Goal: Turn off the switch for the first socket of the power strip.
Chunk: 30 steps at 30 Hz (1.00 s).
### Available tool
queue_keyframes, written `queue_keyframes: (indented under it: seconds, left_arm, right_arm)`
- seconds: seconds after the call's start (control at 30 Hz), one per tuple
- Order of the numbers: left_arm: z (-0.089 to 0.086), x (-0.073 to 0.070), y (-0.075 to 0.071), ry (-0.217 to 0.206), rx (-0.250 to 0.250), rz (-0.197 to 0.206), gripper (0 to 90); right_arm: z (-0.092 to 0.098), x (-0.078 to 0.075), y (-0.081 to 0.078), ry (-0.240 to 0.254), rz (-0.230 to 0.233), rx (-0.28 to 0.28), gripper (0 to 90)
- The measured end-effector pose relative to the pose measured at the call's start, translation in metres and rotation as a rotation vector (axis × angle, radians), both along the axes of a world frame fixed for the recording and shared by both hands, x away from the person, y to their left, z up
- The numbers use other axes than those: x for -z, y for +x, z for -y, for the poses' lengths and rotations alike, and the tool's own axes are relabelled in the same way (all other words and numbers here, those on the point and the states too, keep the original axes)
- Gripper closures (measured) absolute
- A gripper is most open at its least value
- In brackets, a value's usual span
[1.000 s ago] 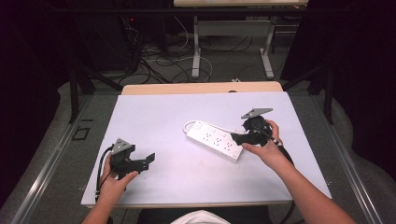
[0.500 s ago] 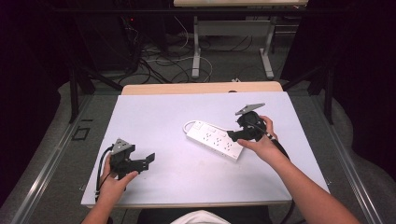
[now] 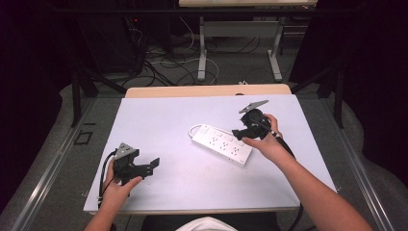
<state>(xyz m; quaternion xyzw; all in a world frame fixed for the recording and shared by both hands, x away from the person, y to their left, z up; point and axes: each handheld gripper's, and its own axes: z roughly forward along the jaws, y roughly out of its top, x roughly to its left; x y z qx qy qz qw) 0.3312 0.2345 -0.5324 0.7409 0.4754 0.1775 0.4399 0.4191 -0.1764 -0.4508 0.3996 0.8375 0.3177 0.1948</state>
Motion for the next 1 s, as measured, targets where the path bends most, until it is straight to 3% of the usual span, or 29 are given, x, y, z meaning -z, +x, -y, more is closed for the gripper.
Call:
queue_keyframes:
  seconds: [0.87,1.0]
  left_arm:
    - [0.0,0.001,0.0,-0.003,-0.004,0.007,7.2]
    - [-0.001,0.0,0.0,0.003,0.004,-0.005,7.3]
  right_arm:
    - [-0.021,0.009,0.022,-0.05,-0.024,-0.007,42.7]
    - [-0.026,0.011,0.025,-0.025,-0.017,-0.012,42.7]
